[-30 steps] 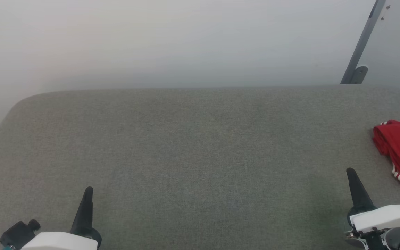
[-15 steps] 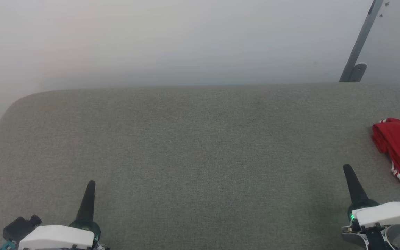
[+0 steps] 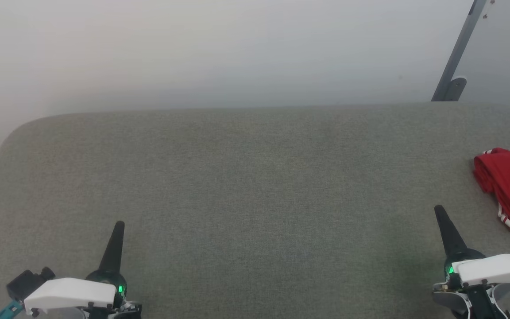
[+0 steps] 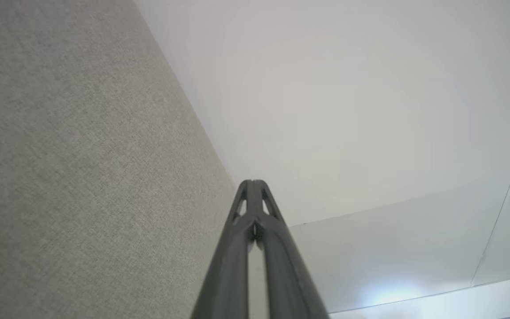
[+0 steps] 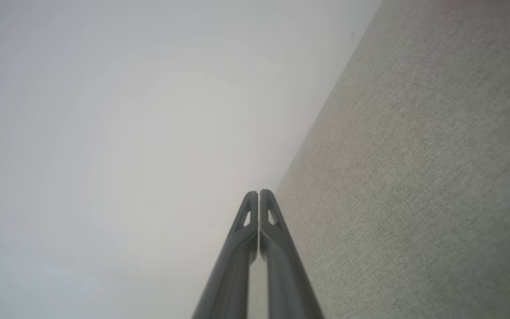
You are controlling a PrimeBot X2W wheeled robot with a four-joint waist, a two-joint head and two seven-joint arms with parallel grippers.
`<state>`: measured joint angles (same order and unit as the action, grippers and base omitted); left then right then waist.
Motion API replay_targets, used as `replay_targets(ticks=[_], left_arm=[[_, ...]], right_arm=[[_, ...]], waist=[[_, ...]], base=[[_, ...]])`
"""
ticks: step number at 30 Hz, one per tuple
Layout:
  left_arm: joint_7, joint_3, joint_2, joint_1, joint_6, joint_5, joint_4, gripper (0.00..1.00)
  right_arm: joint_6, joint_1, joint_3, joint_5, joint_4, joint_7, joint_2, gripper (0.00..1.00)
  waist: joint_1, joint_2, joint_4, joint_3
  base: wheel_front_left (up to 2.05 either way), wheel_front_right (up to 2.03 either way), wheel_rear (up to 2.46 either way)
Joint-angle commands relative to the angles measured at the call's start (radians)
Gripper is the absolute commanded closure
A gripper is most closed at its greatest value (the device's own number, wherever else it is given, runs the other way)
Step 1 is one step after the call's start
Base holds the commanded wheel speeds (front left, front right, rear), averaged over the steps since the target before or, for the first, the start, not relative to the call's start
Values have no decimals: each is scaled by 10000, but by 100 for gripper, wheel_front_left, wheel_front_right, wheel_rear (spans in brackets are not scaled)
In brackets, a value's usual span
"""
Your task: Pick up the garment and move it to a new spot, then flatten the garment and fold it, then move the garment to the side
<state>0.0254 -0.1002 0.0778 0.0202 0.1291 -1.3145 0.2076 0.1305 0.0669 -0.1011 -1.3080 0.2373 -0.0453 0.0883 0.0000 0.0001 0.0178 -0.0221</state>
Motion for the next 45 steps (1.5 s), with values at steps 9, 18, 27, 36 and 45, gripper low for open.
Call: replay_targets(ticks=[9,18,27,36,45], left_arm=[[254,-70,-65,387,20,-832,62,100],[440,-92,-118,561,23,-1470,151,100],[638,-116,-178,736,25,-2056,245,100],[788,-135,-235,865,27,-2611,328,100],[914,-150,-282,950,28,-3020,392,100]], right_arm=[[5,258,-55,-844,4,-212,-108,100],[5,310,-82,-1497,31,-358,-193,100],[5,392,-108,-2094,54,-500,-275,100],[4,431,-129,-2658,73,-630,-357,100],[4,459,-142,-3103,93,-722,-415,100]], waist=[[0,-1,-37,53],[0,-1,-74,105],[0,-1,-110,156],[0,-1,-147,208],[0,-1,-178,252]], base=[[0,0,0],[0,0,0],[0,0,0],[0,0,0],[0,0,0]])
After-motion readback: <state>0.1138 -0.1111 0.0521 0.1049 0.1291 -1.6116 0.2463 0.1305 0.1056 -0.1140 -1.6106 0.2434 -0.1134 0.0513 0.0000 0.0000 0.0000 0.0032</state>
